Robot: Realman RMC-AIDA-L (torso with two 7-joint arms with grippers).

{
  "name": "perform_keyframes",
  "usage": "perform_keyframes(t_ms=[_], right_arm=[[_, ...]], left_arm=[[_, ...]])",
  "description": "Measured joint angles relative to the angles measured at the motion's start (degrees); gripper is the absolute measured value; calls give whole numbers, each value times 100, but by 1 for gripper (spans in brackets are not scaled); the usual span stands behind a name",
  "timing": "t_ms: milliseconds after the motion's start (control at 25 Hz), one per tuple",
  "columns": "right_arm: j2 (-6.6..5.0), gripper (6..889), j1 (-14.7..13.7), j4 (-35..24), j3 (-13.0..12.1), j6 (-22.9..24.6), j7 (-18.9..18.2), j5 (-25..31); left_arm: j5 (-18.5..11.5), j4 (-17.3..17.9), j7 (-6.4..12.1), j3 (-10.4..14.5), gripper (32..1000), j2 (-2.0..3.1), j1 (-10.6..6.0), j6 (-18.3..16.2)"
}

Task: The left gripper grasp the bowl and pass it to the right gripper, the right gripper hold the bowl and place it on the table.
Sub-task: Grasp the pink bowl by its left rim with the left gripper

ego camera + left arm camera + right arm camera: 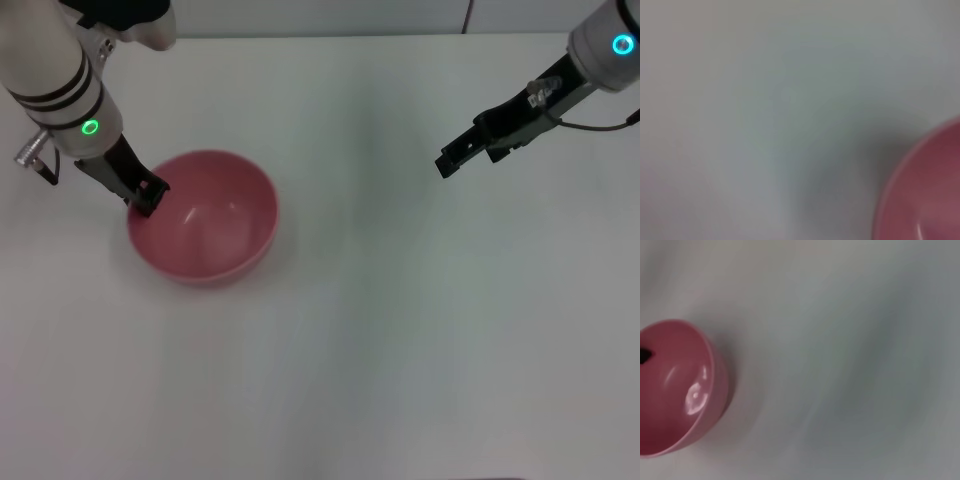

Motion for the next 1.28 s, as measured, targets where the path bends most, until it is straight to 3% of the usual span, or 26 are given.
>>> perform_keyframes(t_ms=[80,400,920,960,1280], right_arm=[[0,863,11,0,0,0,0,0],[0,863,20,0,0,-5,0,0],[0,863,20,0,0,-18,0,0],[0,863,20,0,0,-18,0,0],[0,862,20,0,0,-18,0,0]], left_arm=[[5,-9,-1,13,158,-4,1,-3],[28,-19,13,40,109,1,-11,-51],[-85,12,164,-11,72,91,-109,-326],[-131,-4,201,-11,67,118,-136,-370],[-141,-11,247,23,46,126,-161,-431]])
